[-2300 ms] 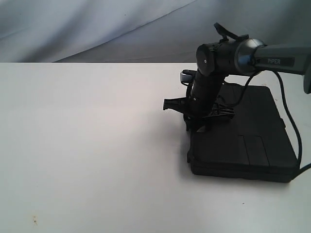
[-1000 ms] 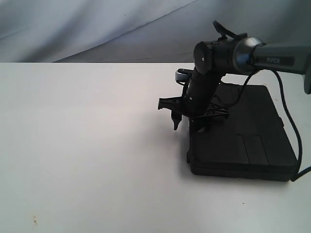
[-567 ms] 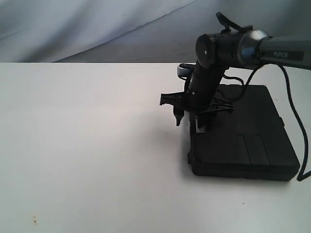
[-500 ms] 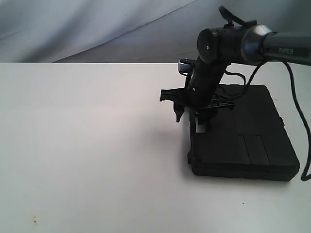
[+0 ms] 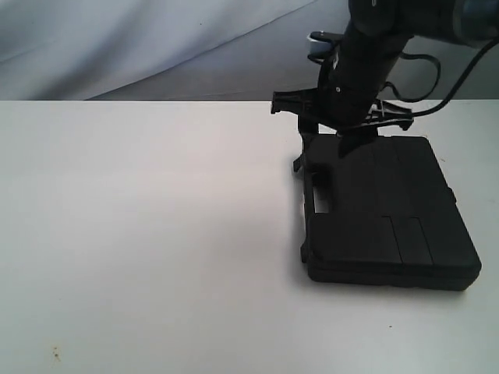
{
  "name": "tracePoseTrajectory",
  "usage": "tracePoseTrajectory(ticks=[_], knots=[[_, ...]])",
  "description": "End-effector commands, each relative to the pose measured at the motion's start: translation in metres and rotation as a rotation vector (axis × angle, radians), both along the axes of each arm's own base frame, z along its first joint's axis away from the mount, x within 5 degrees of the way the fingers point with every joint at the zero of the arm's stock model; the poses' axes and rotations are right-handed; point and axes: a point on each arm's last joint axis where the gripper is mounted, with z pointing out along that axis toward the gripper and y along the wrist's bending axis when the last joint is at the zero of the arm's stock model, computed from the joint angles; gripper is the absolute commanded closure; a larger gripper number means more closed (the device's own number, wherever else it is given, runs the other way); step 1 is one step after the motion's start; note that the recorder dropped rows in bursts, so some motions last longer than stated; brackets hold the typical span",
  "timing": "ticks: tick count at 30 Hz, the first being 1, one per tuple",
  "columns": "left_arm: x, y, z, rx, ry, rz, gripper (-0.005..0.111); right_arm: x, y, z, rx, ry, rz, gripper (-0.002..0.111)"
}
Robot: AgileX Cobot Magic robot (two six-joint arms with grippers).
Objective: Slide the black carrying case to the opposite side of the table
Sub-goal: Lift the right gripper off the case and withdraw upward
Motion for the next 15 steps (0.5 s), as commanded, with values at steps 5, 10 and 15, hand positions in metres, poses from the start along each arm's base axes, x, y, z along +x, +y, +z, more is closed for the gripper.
tracePoseTrajectory(ticks=[5,10,15], knots=[[0.000,0.000,-0.001,0.002,-0.002,-0.007,0.106,-0.009,-0.021,0.050,-0.066,-0.182,0.022,0.109],[0.000,0.000,-0.001,0.002,-0.002,-0.007,0.106,-0.015,-0.024,0.071,-0.076,-0.271,0.075,0.108],[0.000,0.000,-0.001,0.002,-0.002,-0.007,0.106,-0.020,-0.024,0.079,-0.054,-0.287,0.103,0.108]])
